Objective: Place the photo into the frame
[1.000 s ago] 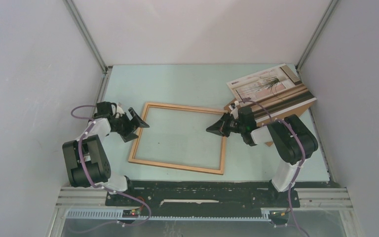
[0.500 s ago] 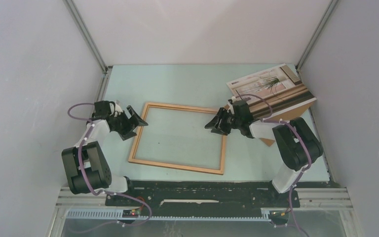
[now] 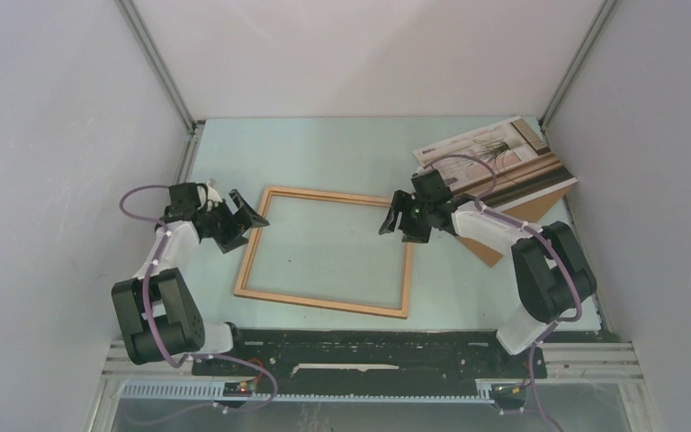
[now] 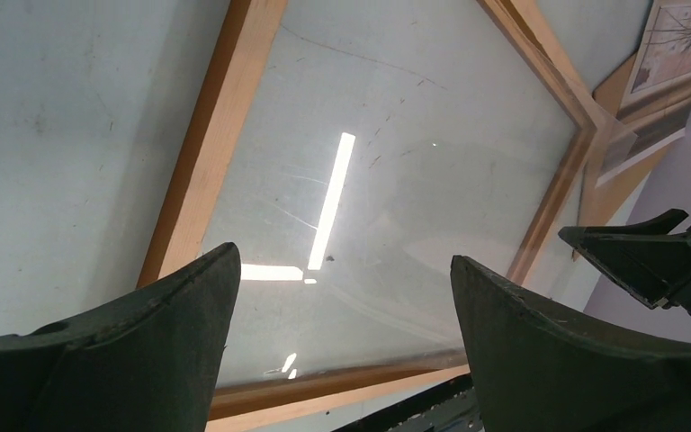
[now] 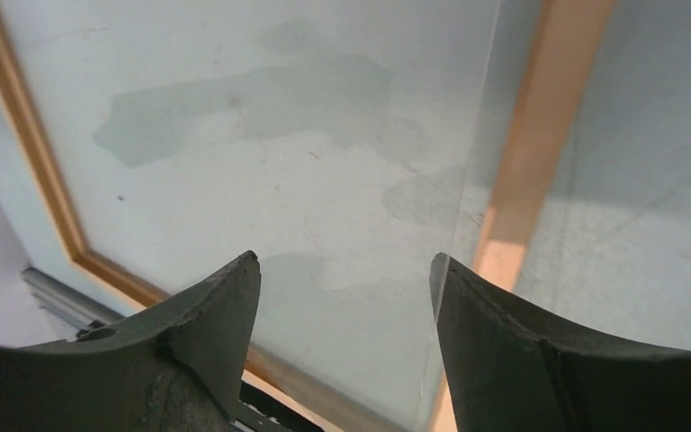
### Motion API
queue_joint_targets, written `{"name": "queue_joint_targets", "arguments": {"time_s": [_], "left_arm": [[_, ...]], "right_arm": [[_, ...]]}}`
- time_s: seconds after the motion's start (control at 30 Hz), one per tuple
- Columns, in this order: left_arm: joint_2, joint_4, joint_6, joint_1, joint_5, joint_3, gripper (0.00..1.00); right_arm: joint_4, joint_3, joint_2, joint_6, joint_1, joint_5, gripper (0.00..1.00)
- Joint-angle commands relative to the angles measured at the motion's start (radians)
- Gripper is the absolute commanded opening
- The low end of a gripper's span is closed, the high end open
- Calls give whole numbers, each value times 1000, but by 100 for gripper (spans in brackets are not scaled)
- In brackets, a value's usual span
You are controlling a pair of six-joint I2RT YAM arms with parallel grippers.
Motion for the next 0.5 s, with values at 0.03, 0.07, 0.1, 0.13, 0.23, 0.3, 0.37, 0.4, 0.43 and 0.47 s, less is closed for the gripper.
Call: {"name": "queue_joint_targets", "arguments": {"time_s": [0.03,0.07,0.1,0.13,0.23,0.3,0.37,0.4,0.43,0.47], "left_arm": [[-57,46,-10,-8,57,-31,94],[-61,48,-12,-10,62,-32,94],[-67,51,-14,-11,67,-34,94],[-73,55,-18,-11,72,-36,94],[-90,72,-28,-21,88,-43,94],[-98,78,-34,-30,95,-47,94],[-107,83,-38,-41,100,-48,94],[-112,85,-41,-47,103,-49,94],[-116,88,-43,-54,104,-50,94],[-121,90,-43,-58,106,-50,94]], "right_arm": [[-219,62,-76,-88,4,151,78],[-244,62,-89,-94,-2,164,78],[-271,63,-101,-102,-5,183,79],[-300,63,-113,-112,-6,210,79],[-361,50,-156,-140,-9,284,80],[-377,36,-182,-150,-14,291,79],[-364,20,-197,-155,-6,275,79],[-354,17,-200,-152,-1,263,79],[-342,15,-198,-141,4,253,78],[-330,12,-193,-126,4,213,78]]}}
